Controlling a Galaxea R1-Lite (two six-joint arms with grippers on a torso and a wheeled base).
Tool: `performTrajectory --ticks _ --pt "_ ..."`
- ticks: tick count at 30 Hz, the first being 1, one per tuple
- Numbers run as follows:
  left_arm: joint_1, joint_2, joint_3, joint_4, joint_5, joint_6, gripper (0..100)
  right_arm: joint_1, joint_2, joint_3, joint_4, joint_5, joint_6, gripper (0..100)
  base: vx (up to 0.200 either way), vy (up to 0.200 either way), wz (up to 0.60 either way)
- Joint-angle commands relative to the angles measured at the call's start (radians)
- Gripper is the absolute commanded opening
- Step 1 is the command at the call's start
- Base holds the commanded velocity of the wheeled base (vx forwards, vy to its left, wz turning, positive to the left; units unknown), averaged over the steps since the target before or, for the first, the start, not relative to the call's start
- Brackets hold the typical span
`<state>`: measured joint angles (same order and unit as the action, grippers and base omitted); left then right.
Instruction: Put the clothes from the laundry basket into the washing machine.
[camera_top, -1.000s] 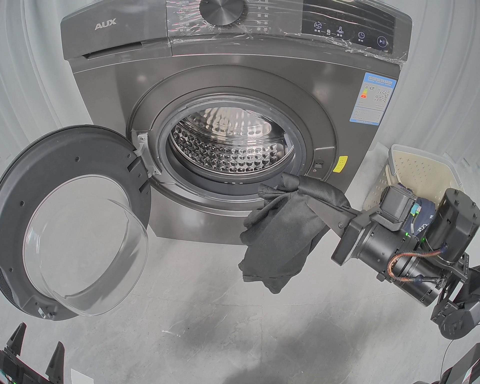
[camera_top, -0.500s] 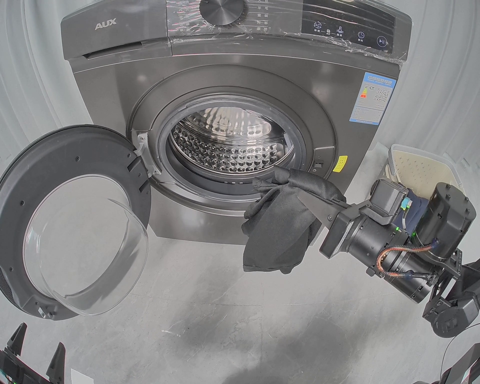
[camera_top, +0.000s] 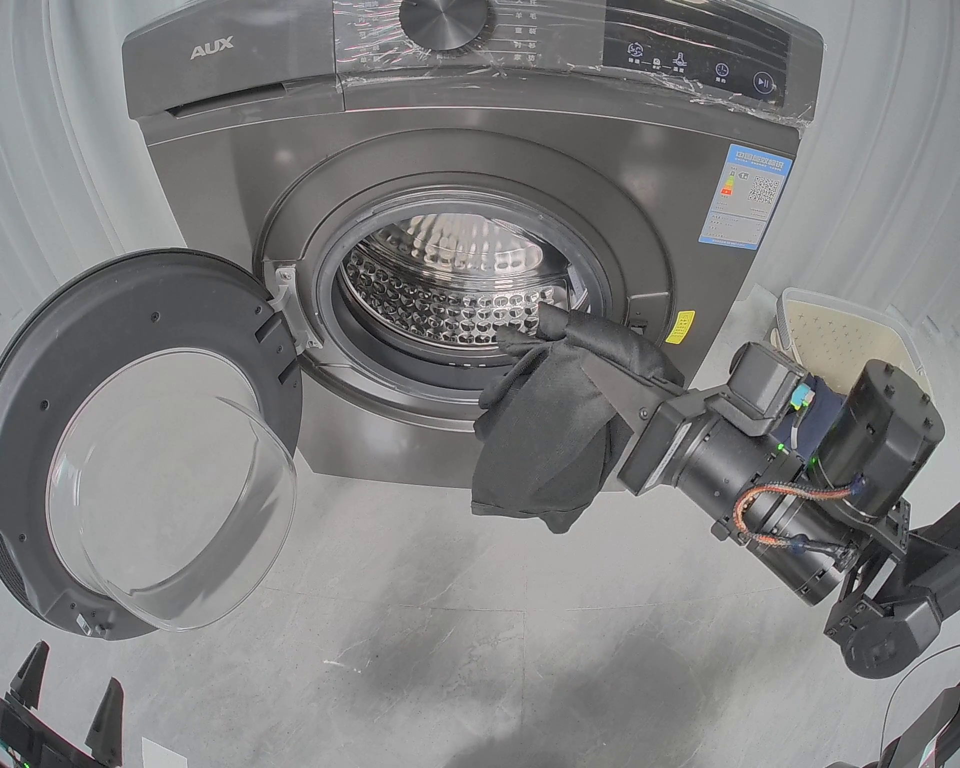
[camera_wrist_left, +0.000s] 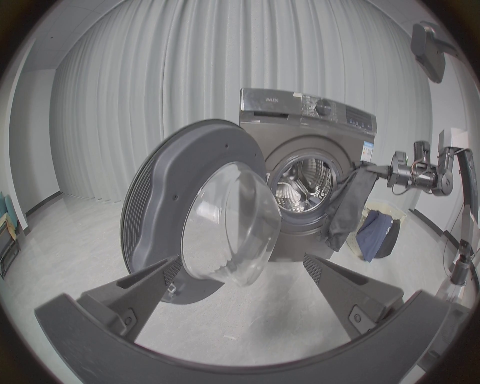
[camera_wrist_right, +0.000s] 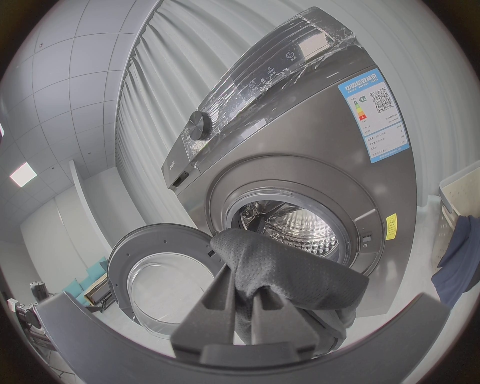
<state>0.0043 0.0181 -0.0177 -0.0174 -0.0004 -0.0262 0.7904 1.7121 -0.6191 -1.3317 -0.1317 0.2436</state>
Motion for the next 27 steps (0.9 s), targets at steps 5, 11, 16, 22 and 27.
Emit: performTrajectory --ticks 5,11,16,22,27 --pt "0.039 0.168 -0.263 -0.127 -0.09 -0.07 100 0.006 0.012 0.006 -0.001 -0.002 0.0 0 0.0 0.0 0.0" --pt "0.029 0.315 -0.216 -0.116 -0.322 -0.077 100 0.009 0.014 -0.004 -0.001 0.0 0.0 0 0.0 0.0 0.0" --pt "0.026 0.399 -0.216 -0.125 -0.515 -0.103 100 0.015 0.026 -0.042 0.002 0.0 -0.001 0 0.0 0.0 0.0" --pt "0.014 0.533 -0.263 -0.137 -0.612 -0.113 100 0.021 0.073 -0.1 0.006 0.001 -0.004 0 0.0 0.0 0.0" --pt "-0.079 0.689 -0.28 -0.228 -0.605 -0.103 100 0.035 0.133 -0.139 0.002 0.003 -0.004 0 0.0 0.0 0.0"
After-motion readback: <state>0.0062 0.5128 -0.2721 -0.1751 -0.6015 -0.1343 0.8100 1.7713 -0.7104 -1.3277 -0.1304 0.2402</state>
